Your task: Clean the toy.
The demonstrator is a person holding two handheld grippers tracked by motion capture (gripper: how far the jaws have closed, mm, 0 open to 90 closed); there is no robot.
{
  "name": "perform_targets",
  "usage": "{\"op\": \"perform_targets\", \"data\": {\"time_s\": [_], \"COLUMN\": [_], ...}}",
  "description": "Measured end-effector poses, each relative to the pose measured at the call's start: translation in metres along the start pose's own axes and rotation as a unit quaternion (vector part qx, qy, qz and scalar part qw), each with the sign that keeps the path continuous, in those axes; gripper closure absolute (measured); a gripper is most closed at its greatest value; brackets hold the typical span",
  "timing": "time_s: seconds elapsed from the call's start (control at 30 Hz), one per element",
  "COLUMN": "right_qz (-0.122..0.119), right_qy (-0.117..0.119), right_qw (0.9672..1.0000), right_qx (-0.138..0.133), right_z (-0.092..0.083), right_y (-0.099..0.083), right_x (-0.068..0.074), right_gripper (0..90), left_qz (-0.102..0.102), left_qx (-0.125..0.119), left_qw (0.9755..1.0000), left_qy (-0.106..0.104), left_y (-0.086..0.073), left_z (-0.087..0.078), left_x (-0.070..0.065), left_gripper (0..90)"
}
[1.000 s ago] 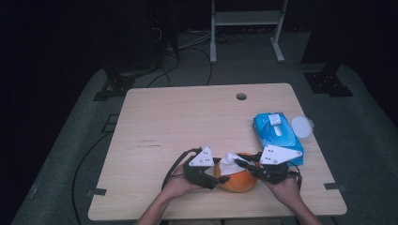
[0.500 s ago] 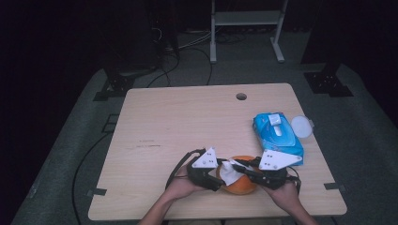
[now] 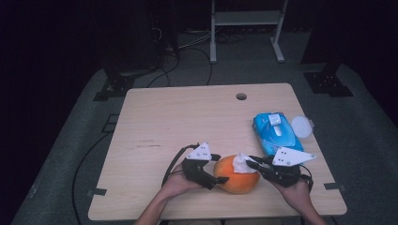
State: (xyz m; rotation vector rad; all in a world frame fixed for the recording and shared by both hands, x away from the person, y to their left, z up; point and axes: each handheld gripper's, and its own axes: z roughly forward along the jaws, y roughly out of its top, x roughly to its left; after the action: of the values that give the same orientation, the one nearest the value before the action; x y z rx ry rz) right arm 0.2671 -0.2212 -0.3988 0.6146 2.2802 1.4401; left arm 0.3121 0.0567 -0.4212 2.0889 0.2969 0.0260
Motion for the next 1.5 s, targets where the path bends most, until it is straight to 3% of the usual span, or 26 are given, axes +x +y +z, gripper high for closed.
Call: {"op": "perform_targets", "data": {"time_s": [0.07,0.17,0.3,0.47,0.67,0.83,0.93,1.0,1.17,1.37,1.5], "right_qz": [-0.011,-0.018,-0.032,-0.026,-0.008,-0.003,-0.015,-0.026,-0.036,-0.010,-0.001], "right_qy": [0.005,0.022,0.046,0.039,0.003,-0.001,0.010,0.021,0.035,0.014,0.013], "right_qw": [0.9999,0.9996,0.9983,0.9988,1.0000,1.0000,0.9998,0.9994,0.9987,0.9998,0.9999], "right_qx": [0.001,-0.004,-0.016,-0.015,-0.001,0.000,-0.001,-0.004,-0.007,-0.005,0.006], "right_z": [0.005,0.014,0.028,0.029,0.011,0.006,0.014,0.020,0.028,0.018,0.013], "right_y": [0.004,0.010,0.020,0.023,0.008,-0.001,0.006,0.011,0.017,0.003,-0.009], "right_x": [0.007,0.015,0.023,0.013,-0.004,-0.002,0.008,0.015,0.021,0.004,0.004], "right_gripper": [80.1,80.1,80.1,80.1,80.1,80.2,80.1,80.1,80.1,80.1,80.1], "left_qz": [0.007,0.036,0.091,0.114,0.090,0.036,0.041,0.046,0.069,0.046,0.036], "left_qx": [0.007,0.009,0.004,0.000,-0.003,-0.004,0.011,0.011,0.016,0.017,0.017], "left_qw": [1.0000,0.9992,0.9953,0.9925,0.9951,0.9992,0.9990,0.9988,0.9974,0.9987,0.9991], "left_qy": [0.000,0.014,0.033,0.044,0.042,0.017,0.014,0.013,0.014,0.009,0.012], "left_y": [0.002,0.005,0.006,0.002,-0.005,0.003,0.004,0.002,-0.006,-0.016,-0.019], "left_z": [0.004,0.004,0.001,-0.008,-0.014,-0.006,0.001,0.000,-0.012,-0.021,-0.023], "left_x": [-0.003,-0.009,-0.017,-0.014,-0.002,-0.002,-0.005,-0.005,0.000,0.013,0.017], "left_gripper": [17.4,25.3,36.8,42.7,40.9,16.2,11.9,13.7,32.7,35.1,34.8]}}
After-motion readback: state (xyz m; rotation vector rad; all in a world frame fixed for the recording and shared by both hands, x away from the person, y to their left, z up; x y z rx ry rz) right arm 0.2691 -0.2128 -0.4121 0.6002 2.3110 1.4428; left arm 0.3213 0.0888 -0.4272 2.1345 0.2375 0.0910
